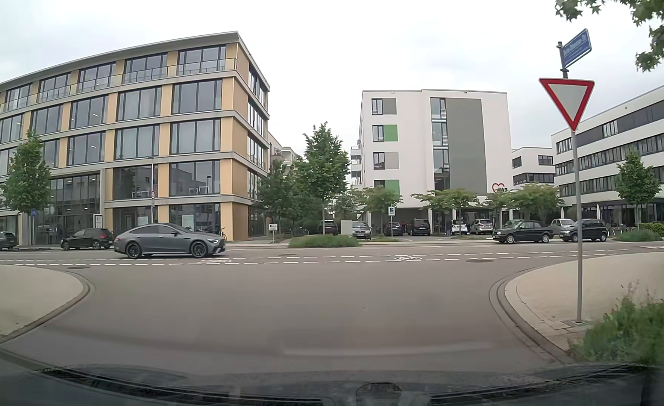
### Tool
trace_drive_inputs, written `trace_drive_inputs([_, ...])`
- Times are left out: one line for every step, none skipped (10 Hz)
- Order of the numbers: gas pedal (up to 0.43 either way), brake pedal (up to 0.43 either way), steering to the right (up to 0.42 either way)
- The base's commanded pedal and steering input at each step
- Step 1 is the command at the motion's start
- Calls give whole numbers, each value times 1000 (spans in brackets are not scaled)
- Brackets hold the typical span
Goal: Follow the waypoints while adhering to traffic rules and regulations
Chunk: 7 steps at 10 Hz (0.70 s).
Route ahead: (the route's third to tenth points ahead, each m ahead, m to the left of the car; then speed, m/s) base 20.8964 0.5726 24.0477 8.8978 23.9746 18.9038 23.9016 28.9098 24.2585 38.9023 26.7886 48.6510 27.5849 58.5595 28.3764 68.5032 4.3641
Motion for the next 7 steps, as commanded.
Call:
trace_drive_inputs([0,0,10])
trace_drive_inputs([0,0,10])
trace_drive_inputs([0,0,10])
trace_drive_inputs([0,0,11])
trace_drive_inputs([0,6,12])
trace_drive_inputs([0,43,12])
trace_drive_inputs([0,55,12])
